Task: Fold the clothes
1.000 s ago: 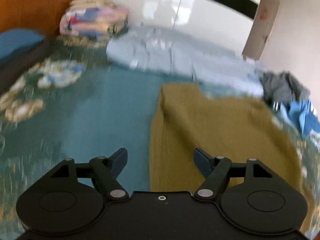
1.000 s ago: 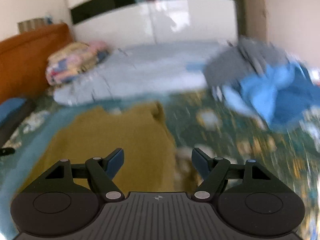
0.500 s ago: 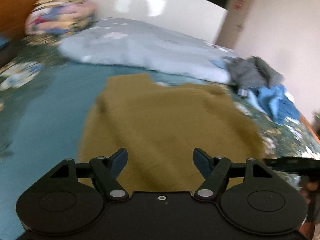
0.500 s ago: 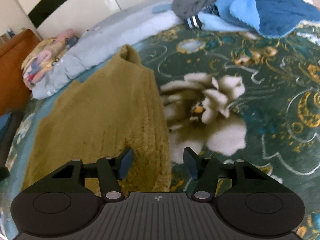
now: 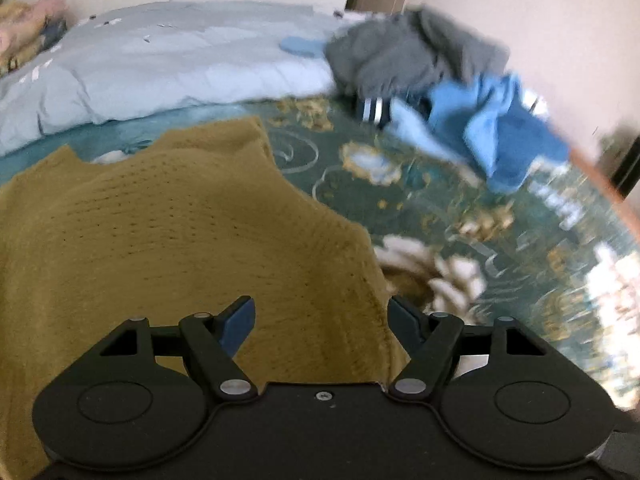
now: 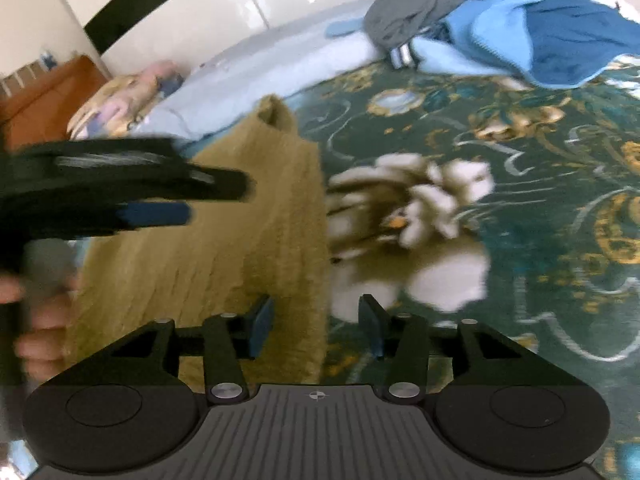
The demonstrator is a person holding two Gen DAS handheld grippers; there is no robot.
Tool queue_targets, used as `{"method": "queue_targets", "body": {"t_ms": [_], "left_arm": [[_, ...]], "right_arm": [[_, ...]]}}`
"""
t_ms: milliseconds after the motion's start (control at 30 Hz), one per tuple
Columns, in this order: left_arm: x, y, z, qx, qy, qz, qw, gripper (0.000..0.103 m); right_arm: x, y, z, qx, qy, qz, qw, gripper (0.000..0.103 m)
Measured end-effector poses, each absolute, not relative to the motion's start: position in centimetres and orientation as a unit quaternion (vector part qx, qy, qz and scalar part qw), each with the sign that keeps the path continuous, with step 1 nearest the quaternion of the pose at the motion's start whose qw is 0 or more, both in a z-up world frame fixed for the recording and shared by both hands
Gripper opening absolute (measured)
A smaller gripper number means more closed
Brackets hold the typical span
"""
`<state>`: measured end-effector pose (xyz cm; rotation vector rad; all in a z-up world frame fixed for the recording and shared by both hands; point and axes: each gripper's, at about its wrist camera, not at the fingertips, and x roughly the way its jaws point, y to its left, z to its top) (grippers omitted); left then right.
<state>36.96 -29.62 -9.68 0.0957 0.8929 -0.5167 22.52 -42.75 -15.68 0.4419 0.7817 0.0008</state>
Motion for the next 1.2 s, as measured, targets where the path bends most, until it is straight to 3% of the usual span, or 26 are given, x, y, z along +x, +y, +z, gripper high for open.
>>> {"method": "queue_targets", "body": {"t_ms": [100,133,167,267,333,600,833,1033,1200], "left_arm": [[37.0,-31.8,-11.2,0.058,0.435,-0.228,0.869,0.070],[36.9,-32.3,-11.6,0.066,0.437,-0.222,0.869,0.068],[36.8,-32.8,-11.9,0.074,0.439,-0.215,0.869,0.053],[36.6,-34.1,-12.5,0.093,0.438,-0.209,0.870,0.015],[37.0,-33.9,-12.5,0.076,0.440,-0.204,0.871,0.008],[37.8,-23.3,-7.9,-0.089,0.411,-0.197,0.886,0.006],[37.2,-5.0,-2.3,-0.155,0.331,-0.105,0.925,0.006],[35.3,11.4,-2.4,-0.178,0.305,0.072,0.933,0.006],[33.9,19.5,-4.4,-0.188,0.312,0.167,0.916,0.006]], "right_arm": [[21.1,-43.9,-14.7,0.200,0.364,-0.016,0.910,0.045],[20.8,-44.2,-14.5,0.198,0.360,-0.020,0.911,0.050],[20.5,-44.6,-14.3,0.197,0.358,-0.024,0.912,0.055],[19.8,-45.6,-14.0,0.202,0.351,-0.030,0.914,0.056],[19.6,-46.0,-13.9,0.206,0.349,-0.035,0.914,0.056],[19.4,-46.4,-13.1,0.214,0.338,-0.038,0.915,0.056],[20.8,-44.2,-12.1,0.210,0.331,-0.018,0.920,0.056],[23.6,-40.6,-11.6,0.195,0.337,0.016,0.921,0.056],[27.1,-35.8,-11.7,0.173,0.349,0.063,0.919,0.056]]}}
